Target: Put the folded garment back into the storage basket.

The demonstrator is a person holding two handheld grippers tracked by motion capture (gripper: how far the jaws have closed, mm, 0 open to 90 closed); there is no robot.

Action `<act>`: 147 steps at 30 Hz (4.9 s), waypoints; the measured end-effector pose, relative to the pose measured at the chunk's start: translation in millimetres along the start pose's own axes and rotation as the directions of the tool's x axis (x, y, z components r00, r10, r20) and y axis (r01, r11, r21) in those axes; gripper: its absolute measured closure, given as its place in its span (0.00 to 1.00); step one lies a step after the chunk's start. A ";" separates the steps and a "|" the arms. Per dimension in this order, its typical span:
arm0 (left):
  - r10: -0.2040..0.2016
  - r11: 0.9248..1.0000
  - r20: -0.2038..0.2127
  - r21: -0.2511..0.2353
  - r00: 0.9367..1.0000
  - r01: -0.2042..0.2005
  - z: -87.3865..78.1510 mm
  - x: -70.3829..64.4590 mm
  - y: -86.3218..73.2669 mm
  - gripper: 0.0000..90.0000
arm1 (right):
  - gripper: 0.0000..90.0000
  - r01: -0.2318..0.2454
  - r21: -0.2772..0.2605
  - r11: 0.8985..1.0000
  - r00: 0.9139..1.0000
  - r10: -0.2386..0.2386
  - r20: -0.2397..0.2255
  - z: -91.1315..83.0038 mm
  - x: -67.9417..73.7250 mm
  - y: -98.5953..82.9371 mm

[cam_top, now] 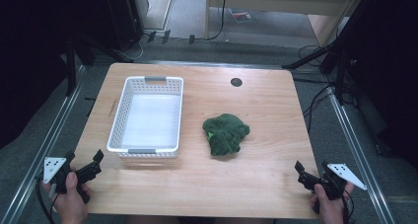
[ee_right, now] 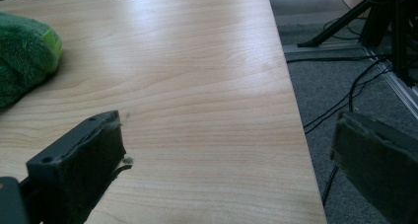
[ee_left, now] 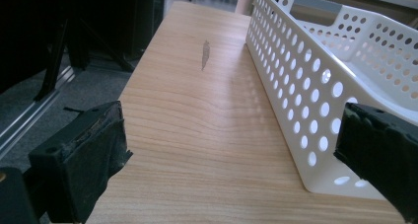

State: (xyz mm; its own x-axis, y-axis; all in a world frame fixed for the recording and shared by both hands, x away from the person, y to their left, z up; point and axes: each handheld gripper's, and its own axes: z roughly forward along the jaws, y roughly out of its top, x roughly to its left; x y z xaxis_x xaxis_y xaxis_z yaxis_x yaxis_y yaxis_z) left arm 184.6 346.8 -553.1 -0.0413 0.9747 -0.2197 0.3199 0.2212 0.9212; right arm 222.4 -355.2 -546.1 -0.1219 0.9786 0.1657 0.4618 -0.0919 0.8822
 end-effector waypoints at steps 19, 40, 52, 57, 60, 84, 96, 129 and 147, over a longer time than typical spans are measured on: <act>-0.014 1.000 -0.025 0.005 1.000 0.014 -2.5 0.0 1.2 0.00 | 0.00 0.004 0.004 1.000 1.000 -0.004 0.000 0.4 0.6 0.1; -0.025 1.000 -0.056 -0.009 0.998 0.025 -18.1 2.9 24.8 0.00 | 0.00 0.005 0.009 1.000 1.000 -0.005 0.008 1.3 0.9 0.4; -0.033 0.999 -0.017 -0.006 0.999 0.033 -25.1 -18.4 51.3 0.00 | 0.00 0.007 0.008 1.000 1.000 -0.007 0.008 1.2 1.0 0.4; -0.024 1.000 0.011 0.005 1.000 0.024 -23.0 -27.0 57.9 0.00 | 0.00 0.009 0.009 1.000 1.000 -0.009 0.008 1.3 1.1 0.4; -0.019 1.000 0.014 0.019 1.000 0.018 -17.5 -28.7 60.3 0.00 | 0.00 0.008 0.008 1.000 1.000 -0.008 0.006 1.1 0.9 0.4; 0.033 0.997 0.143 0.064 0.989 -0.043 10.0 -88.8 81.7 0.00 | 0.00 0.002 0.013 1.000 1.000 -0.002 0.007 1.1 0.8 0.4; 0.066 0.991 0.236 0.095 0.969 -0.091 31.9 -140.3 79.3 0.00 | 0.00 0.006 0.013 1.000 1.000 -0.006 0.007 1.4 0.6 0.5; 0.108 0.956 0.435 0.202 0.894 -0.214 59.7 -287.9 44.4 0.00 | 0.00 0.012 0.007 1.000 1.000 -0.012 0.008 1.1 1.2 0.2; 0.128 0.916 0.418 0.298 0.900 -0.269 88.3 -348.1 -4.0 0.00 | 0.00 0.016 0.006 1.000 1.000 -0.016 0.006 0.7 2.1 0.0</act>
State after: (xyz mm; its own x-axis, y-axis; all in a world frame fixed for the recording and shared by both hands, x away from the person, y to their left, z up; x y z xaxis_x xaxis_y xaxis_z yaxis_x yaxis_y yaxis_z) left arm 281.2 3.8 -508.6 0.3992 0.8917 -0.2135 0.5866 -0.0694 0.8069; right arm 222.7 -353.0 -546.0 -0.1237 0.9811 0.1491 0.4654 -0.0754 0.8819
